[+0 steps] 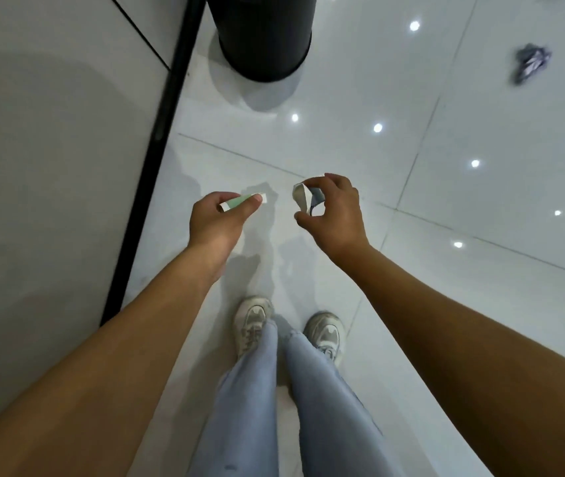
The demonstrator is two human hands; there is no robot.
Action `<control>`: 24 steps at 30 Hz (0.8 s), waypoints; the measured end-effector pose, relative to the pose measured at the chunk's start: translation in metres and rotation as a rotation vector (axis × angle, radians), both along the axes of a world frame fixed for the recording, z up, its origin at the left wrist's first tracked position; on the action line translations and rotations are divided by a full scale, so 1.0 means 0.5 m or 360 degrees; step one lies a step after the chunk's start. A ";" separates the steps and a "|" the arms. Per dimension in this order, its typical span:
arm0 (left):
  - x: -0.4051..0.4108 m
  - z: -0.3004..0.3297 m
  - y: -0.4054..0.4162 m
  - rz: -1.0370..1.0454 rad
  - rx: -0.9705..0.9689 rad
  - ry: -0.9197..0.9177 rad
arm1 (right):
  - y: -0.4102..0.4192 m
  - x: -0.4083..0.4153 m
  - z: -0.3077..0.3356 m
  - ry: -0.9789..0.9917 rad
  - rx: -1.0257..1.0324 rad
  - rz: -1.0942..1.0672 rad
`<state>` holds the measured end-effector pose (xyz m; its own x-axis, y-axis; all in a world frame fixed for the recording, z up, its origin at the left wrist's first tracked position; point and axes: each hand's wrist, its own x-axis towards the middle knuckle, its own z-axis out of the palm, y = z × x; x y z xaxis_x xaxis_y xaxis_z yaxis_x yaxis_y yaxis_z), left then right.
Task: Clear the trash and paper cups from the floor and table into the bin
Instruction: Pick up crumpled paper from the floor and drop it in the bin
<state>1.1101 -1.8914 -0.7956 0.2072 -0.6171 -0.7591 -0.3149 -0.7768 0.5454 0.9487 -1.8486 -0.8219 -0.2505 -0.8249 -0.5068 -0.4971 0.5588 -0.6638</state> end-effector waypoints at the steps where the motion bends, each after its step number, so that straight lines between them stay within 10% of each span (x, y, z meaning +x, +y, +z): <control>1: -0.009 0.049 -0.013 0.0000 -0.0010 -0.0002 | -0.013 -0.007 0.052 0.0010 -0.0019 -0.0011; 12: -0.065 0.428 -0.198 0.0069 -0.0301 0.0014 | -0.213 -0.061 0.458 0.0045 -0.0304 0.0080; 24: -0.116 0.429 -0.539 -0.0039 -0.0203 0.0052 | -0.528 -0.079 0.444 0.0116 -0.0056 -0.0030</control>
